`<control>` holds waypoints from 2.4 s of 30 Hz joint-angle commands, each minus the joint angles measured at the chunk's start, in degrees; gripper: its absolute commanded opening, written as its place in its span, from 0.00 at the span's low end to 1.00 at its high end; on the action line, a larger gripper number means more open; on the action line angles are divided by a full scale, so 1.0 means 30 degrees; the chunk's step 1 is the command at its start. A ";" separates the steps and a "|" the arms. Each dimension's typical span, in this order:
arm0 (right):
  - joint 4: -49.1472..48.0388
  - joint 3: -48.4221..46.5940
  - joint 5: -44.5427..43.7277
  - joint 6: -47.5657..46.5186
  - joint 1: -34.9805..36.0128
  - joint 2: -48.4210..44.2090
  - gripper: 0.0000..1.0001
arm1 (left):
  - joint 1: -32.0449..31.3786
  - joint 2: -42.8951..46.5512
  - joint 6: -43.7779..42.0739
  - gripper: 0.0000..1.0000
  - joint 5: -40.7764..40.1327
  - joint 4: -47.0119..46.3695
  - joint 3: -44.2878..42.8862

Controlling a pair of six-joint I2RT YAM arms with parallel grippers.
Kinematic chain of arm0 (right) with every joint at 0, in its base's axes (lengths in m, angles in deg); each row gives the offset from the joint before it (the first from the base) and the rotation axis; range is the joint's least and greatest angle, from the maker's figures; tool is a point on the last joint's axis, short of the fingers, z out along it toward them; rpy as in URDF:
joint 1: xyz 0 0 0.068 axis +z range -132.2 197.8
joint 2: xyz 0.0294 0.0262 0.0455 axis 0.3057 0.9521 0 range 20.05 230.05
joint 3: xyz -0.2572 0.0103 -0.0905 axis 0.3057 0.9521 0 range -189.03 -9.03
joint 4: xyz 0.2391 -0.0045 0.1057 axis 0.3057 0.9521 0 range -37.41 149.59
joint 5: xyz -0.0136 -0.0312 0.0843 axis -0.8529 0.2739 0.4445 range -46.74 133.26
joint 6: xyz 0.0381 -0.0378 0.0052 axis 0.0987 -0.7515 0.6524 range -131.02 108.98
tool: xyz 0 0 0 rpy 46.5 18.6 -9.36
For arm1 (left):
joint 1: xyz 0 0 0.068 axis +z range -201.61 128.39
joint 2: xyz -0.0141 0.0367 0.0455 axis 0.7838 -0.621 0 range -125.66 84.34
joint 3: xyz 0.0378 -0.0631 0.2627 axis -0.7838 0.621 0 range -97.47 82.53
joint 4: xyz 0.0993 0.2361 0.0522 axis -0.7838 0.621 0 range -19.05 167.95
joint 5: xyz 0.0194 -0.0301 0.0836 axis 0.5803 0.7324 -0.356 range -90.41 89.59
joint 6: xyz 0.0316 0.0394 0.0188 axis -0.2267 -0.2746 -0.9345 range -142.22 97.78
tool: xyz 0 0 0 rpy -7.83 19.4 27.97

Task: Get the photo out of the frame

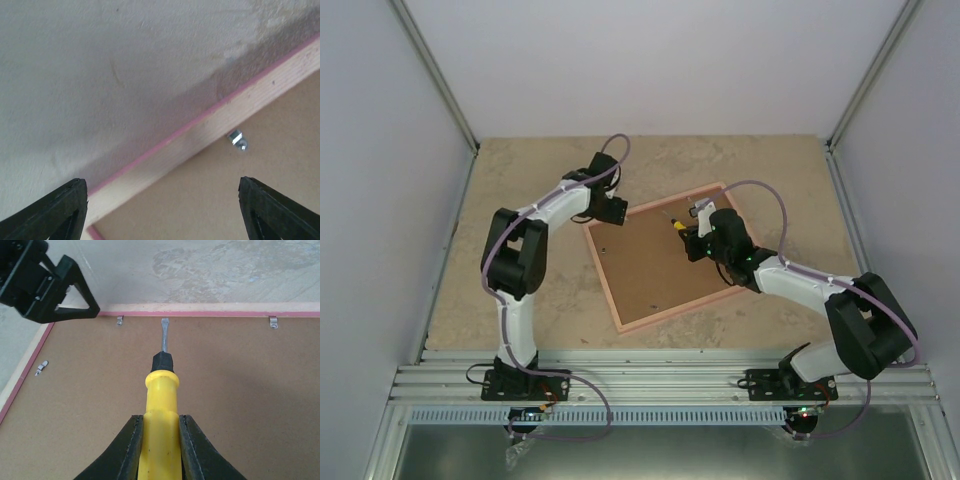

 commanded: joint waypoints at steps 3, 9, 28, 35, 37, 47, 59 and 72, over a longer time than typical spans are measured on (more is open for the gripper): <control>-0.0288 0.0007 0.0141 -0.0268 -0.0096 -0.0220 0.00 | 0.0144 -0.1702 -0.1547 0.84 0.0798 -0.0763 -0.1612; -0.0153 -0.0074 0.0057 -0.0306 -0.0097 -0.0210 0.00 | 0.0267 -0.2566 -0.1779 0.83 0.1155 -0.0429 -0.2010; -0.0234 -0.0163 0.0270 0.0015 -0.0093 -0.0085 0.00 | 0.0282 -0.2042 -0.0796 0.44 0.0889 0.0641 -0.0563; -0.0284 -0.0133 0.0423 0.0078 -0.0082 -0.0099 0.00 | 0.0265 -0.1297 0.0342 0.34 0.1162 0.1144 0.0450; -0.0310 -0.0134 0.0525 0.0103 -0.0097 -0.0092 0.00 | 0.0265 -0.0878 0.0688 0.32 0.1162 0.1110 0.1085; -0.0352 -0.0294 0.1150 0.0277 -0.0088 0.0153 0.00 | 0.0265 0.1169 0.3436 0.24 0.1446 0.1421 0.3631; -0.0005 -0.0998 0.2566 0.0100 0.0314 0.1152 0.00 | 0.0236 0.3254 0.6937 0.21 0.4560 0.0054 0.6455; -0.0160 -0.1808 0.3776 0.0161 0.1739 0.2939 0.01 | -0.0598 0.4250 0.7849 0.30 0.5533 -0.0043 0.7608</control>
